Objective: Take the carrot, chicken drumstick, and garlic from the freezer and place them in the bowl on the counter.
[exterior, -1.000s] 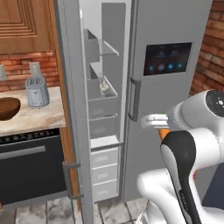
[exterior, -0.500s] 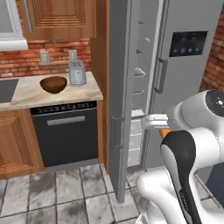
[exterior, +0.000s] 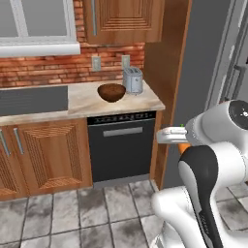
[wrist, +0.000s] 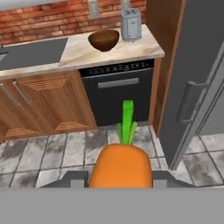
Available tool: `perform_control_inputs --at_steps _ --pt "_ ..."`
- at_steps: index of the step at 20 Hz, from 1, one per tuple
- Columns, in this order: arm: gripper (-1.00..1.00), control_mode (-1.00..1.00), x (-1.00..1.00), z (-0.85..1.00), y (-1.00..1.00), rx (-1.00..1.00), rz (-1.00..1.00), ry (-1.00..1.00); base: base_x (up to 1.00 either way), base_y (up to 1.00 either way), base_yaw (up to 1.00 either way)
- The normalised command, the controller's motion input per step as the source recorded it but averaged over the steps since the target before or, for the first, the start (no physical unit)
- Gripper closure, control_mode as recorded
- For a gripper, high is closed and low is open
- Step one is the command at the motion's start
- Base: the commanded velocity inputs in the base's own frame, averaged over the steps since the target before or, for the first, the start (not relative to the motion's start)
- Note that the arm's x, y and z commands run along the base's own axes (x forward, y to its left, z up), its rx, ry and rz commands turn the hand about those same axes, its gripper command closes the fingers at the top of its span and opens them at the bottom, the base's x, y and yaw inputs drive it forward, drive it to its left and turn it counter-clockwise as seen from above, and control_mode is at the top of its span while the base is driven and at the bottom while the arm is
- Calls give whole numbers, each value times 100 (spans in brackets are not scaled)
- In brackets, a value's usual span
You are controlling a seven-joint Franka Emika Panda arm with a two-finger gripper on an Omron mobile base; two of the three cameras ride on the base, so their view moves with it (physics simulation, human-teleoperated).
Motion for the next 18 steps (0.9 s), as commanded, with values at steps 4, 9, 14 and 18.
perform_control_inputs --at_steps 4,9,14,18 --pt "100 100 0 0 0 0 0 0 100 13 -7" --pt "100 100 0 0 0 0 0 0 100 -10 -13" --pt "100 100 0 0 0 0 0 0 83 26 -14" --pt "100 100 0 0 0 0 0 0 76 75 -18"
